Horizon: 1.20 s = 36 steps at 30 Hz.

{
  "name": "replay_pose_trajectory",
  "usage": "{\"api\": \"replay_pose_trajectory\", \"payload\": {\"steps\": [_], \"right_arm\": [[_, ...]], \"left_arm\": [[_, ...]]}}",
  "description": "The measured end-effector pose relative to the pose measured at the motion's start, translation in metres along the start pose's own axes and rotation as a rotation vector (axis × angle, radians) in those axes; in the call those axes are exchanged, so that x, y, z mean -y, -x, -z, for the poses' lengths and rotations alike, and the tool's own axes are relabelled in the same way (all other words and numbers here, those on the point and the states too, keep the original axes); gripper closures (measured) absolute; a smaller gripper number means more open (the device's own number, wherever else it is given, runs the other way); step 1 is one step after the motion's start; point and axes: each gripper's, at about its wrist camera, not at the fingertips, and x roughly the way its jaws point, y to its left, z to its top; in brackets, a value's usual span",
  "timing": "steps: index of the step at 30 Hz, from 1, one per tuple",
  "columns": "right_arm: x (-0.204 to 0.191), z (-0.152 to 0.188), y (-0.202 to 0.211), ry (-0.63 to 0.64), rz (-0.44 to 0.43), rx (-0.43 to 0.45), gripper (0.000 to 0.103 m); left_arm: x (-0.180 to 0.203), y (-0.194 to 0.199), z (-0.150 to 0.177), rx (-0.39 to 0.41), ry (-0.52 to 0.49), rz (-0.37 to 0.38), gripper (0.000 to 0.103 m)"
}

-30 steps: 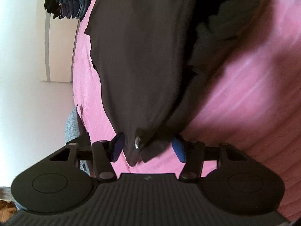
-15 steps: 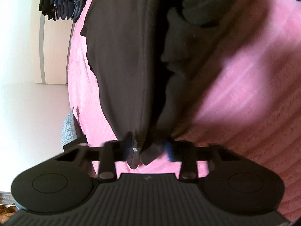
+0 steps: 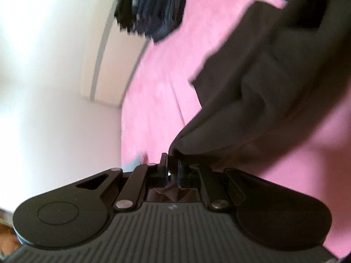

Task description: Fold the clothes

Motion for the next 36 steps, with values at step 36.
{"api": "replay_pose_trajectory", "payload": {"steps": [36], "right_arm": [[0.165, 0.106, 0.049, -0.818, 0.131, -0.159, 0.06]], "left_arm": [[-0.032, -0.184, -0.047, -0.111, 0.558, 0.325, 0.071]]}}
